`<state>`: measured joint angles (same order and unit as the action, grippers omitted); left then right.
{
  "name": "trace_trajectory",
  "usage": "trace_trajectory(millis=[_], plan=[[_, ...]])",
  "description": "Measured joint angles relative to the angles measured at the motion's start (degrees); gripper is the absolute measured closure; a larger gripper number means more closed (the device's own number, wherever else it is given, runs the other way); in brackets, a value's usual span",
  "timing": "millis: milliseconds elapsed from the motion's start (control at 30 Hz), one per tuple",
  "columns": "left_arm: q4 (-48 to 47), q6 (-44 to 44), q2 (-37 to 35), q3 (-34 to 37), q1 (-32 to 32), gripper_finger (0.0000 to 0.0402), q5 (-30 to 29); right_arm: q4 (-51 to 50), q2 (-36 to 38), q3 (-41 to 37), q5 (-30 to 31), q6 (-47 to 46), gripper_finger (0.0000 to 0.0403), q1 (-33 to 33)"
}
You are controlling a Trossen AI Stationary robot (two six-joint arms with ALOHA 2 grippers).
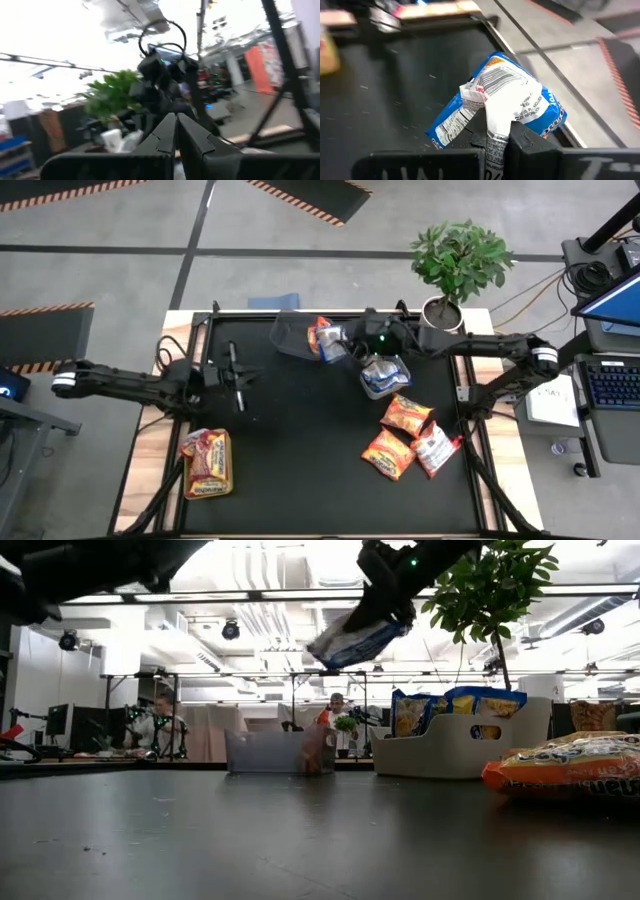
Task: Sort Maruchan noodles
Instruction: Put the blue noodle pack into the white bin
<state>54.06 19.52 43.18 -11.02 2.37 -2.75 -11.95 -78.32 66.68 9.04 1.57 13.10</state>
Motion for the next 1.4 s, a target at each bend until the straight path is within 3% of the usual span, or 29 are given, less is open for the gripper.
trace_trajectory(millis=[233,467,733,1400], plan=[[-4.4,2.9,-0.3,-4.2,0.0,0.0402,-1.1,-20.1,-3.4,12.2,1.6,8.6,0.0390,2.8],[-7.1,3.4,-0.5,-4.4,0.0,0.0402,-1.1,-34.3,-7.5,20.6,3.3,33.5,0.0390,3.9],[-9.0,3.4,-0.9,-4.4,0.0,0.0402,-1.2,-43.8,-9.9,21.1,12.0,63.0,0.0390,4.3],[-10.2,4.0,-0.8,-4.3,0.0,0.0402,-1.2,-46.5,-13.9,20.9,7.0,73.9,0.0390,6.8]])
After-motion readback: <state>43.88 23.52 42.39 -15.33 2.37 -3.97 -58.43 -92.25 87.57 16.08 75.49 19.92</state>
